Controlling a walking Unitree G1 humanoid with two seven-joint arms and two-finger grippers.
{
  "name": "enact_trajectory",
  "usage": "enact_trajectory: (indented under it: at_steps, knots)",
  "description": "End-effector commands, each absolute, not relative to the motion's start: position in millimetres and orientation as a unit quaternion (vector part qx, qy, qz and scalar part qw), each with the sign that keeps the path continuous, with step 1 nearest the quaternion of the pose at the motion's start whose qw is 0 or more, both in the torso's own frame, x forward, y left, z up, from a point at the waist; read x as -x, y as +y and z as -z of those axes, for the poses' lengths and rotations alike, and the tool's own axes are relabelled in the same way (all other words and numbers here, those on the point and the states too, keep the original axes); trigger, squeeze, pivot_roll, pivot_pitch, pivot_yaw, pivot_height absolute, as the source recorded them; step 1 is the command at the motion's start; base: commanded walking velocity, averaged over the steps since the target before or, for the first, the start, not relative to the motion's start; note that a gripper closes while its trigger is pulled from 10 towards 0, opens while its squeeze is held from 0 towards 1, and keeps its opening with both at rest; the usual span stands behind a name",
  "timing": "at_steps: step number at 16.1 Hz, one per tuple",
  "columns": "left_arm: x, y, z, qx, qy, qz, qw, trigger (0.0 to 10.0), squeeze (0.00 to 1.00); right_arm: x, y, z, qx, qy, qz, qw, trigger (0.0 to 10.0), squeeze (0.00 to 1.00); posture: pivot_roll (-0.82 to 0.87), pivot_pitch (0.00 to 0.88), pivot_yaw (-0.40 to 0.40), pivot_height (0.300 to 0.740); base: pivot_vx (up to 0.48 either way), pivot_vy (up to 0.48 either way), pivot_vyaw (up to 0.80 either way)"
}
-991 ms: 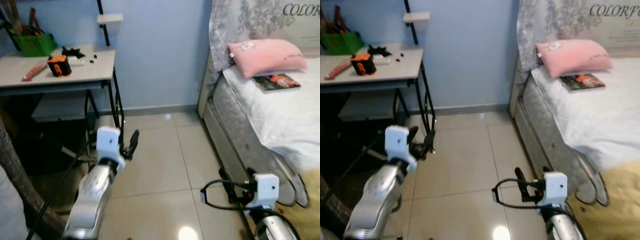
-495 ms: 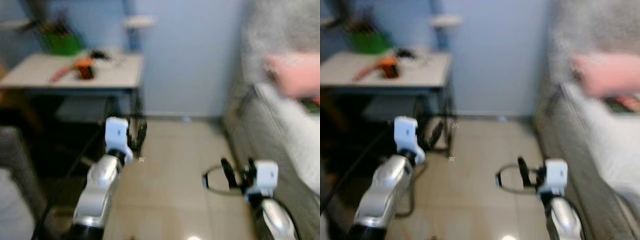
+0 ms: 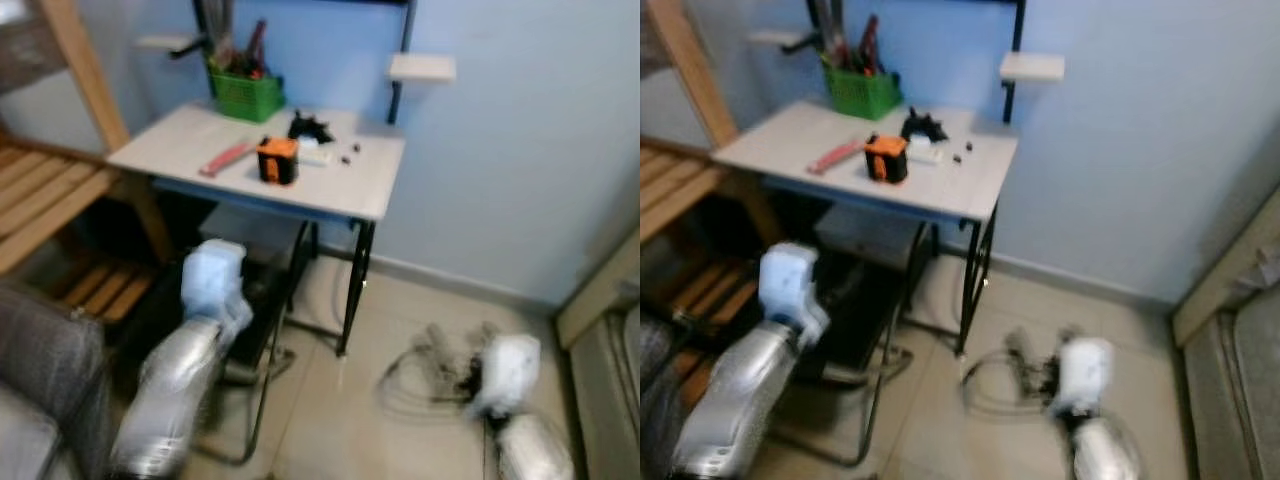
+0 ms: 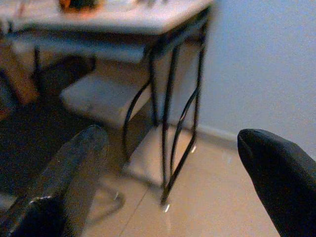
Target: Clean up the room
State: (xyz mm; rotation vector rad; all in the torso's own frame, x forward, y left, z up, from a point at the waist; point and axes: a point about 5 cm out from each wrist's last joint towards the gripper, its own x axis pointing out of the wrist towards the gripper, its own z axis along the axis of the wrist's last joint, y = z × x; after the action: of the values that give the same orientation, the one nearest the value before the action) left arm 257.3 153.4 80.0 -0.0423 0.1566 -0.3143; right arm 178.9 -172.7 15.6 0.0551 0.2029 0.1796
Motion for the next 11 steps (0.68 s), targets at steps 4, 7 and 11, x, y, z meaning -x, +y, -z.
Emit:
enact_trajectory:
  at_steps: [4, 7, 11]
  knots:
    - [-260, 129, -98, 0.062, 0.03, 0.148, 0.987, 10.0, 0.0, -184, -187, -23, -0.017, 0.092, -0.074, 0.993, 10.0, 0.0, 0.03, 0.0, -0.005, 0.74, 0.0, 0.0, 0.0]
    - [-261, 128, -99, 0.063, 0.03, 0.15, 0.986, 10.0, 0.0, -186, -188, -23, -0.009, 0.096, -0.074, 0.993, 10.0, 0.0, 0.03, 0.0, -0.007, 0.74, 0.0, 0.0, 0.0]
    - [-261, 128, -99, 0.063, 0.03, 0.15, 0.986, 10.0, 0.0, -186, -188, -23, -0.009, 0.096, -0.074, 0.993, 10.0, 0.0, 0.03, 0.0, -0.007, 0.74, 0.0, 0.0, 0.0]
